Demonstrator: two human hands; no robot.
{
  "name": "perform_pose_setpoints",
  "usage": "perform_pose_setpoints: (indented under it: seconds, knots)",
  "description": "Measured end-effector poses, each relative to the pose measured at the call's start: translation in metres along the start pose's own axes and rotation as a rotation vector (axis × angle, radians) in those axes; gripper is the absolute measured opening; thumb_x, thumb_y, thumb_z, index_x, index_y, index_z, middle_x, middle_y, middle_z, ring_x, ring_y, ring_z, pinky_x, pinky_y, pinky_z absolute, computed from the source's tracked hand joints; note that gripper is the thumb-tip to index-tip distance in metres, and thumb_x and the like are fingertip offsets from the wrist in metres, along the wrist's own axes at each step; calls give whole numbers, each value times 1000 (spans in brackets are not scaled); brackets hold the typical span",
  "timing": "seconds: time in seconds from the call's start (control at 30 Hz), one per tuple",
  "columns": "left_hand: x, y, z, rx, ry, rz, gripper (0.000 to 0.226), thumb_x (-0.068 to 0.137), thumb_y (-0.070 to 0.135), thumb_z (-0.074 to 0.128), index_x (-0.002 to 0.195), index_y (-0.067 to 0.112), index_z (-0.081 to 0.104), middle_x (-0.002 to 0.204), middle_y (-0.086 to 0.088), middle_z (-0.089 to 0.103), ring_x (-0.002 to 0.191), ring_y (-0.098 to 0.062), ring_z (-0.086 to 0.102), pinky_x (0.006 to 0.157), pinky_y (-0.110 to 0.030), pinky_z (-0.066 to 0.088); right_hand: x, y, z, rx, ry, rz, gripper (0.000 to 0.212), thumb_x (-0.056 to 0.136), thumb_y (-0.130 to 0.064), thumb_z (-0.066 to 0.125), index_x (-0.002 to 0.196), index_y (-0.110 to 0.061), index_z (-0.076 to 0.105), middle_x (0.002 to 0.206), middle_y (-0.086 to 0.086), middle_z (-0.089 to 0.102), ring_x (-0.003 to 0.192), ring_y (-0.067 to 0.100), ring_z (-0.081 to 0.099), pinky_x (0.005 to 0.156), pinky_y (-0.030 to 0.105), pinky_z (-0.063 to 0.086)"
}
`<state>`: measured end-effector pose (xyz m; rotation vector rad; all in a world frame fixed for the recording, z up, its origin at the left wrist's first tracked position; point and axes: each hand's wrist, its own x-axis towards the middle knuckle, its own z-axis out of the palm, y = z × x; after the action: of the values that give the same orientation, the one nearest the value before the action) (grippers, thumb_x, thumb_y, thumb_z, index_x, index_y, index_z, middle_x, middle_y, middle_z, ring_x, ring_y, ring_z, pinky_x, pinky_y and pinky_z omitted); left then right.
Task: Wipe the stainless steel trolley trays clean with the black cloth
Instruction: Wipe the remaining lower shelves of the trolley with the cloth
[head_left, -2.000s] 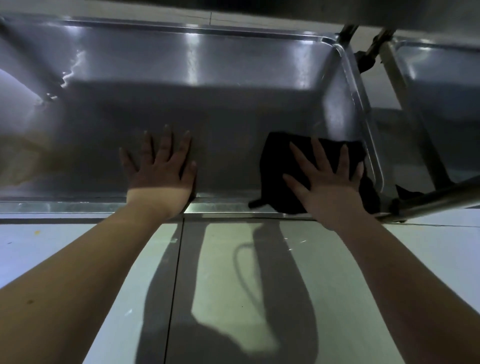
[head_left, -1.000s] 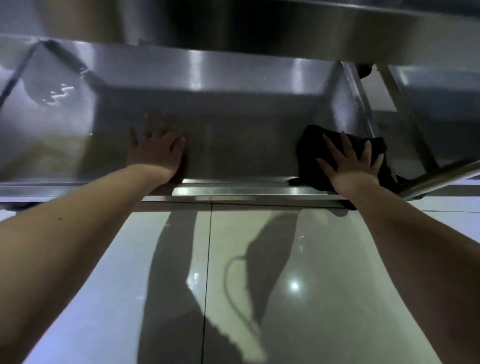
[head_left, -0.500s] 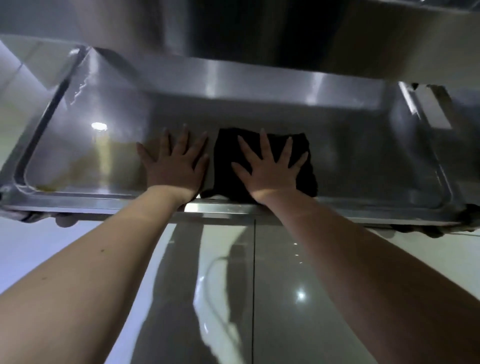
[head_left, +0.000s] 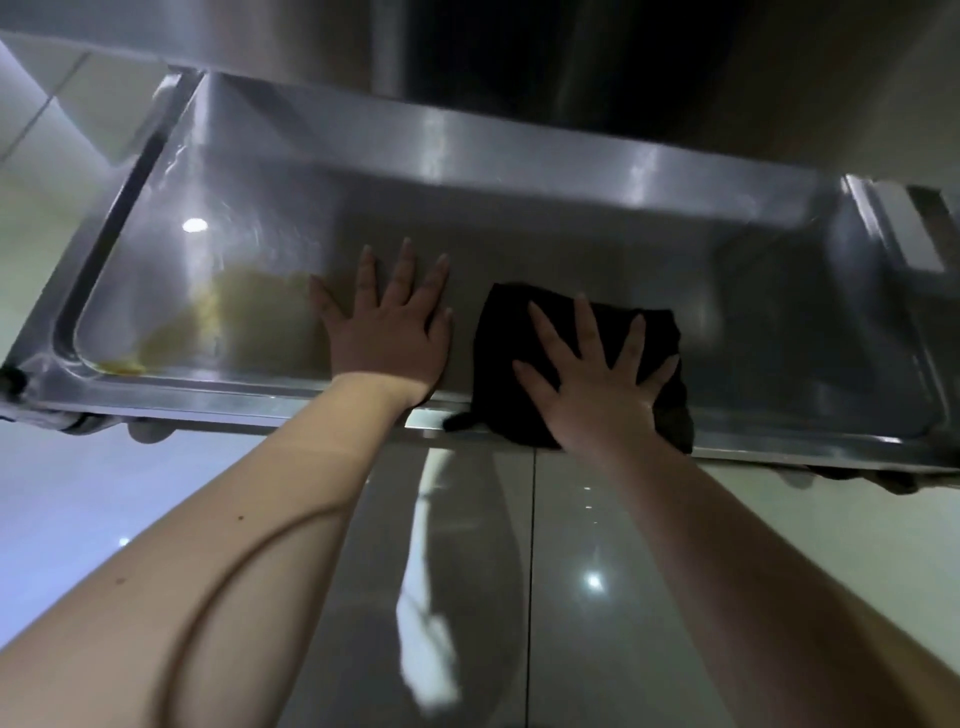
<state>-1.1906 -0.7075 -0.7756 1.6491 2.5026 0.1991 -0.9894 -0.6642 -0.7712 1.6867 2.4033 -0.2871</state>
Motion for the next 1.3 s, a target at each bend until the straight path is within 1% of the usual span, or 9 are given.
perform_pose_setpoints:
  seconds: [0.13,0.27,0.53,0.73,0.87,1.1,1.17,1.23,1.3]
  knots:
    - [3,-1,3,-14,17,-8,55,101,52,22,153,48,6,164,11,-1,151,-27,-7,110,-70,-10,100,-12,-31,58,59,36,62,90,-76,14,146,-59,-6,163,-11,-13,144,47,-17,103,75,-14]
    - [2,-1,4,-20,31,-11,55,100,53,22,153,49,6,164,12,-1,151,-26,-6,110,-70,-10,147,-20,-50,92,51,85,64,90,-77,16,149,-56,-2,164,-8,-11,144,49,-17,104,76,-13]
    - [1,1,-1,-16,4,-13,54,101,52,21,153,48,8,164,11,-1,151,-28,-6,108,-71,-10,10,-3,-2,-21,64,65,60,88,-76,5,140,-61,-21,162,-14,-18,145,44,-18,104,73,-13]
    - [-1,-2,-14,-116,-34,8,52,102,43,26,153,45,16,164,11,-1,151,-23,-8,111,-67,-12,13,-10,-2,-47,85,75,60,89,-75,7,142,-60,-15,162,-13,-16,146,44,-17,105,74,-12]
    - [-10,-31,-37,-174,90,87,50,100,25,37,150,29,34,164,7,11,151,-22,0,115,-59,-10,9,-19,-5,-31,56,141,60,89,-76,7,142,-61,-16,162,-14,-18,145,45,-17,106,75,-11]
    - [-42,-66,-57,-218,104,46,51,100,22,42,151,27,35,161,-1,25,151,-29,8,120,-47,-6,-4,-142,-13,101,-73,-89,61,92,-73,18,147,-58,-5,162,-12,-17,141,50,-24,100,74,-21]
    - [-44,-54,-57,-281,110,69,53,98,18,46,150,22,37,159,-7,28,150,-30,10,121,-42,0,2,-129,-22,204,-42,-44,59,93,-71,20,149,-56,5,163,-14,-11,142,49,-22,106,70,-19]
    - [-36,-32,-54,-298,87,134,54,95,8,47,148,13,40,157,-13,32,149,-33,14,121,-39,5,10,-93,-27,293,171,93,54,97,-62,24,149,-48,24,164,-13,2,145,47,-14,112,65,-14]
    - [-24,0,-48,-205,-14,183,58,94,8,46,150,14,35,159,-14,27,149,-34,11,120,-41,8,17,-54,-27,317,222,163,49,102,-51,26,150,-42,28,164,-12,5,148,42,-10,116,60,-9]
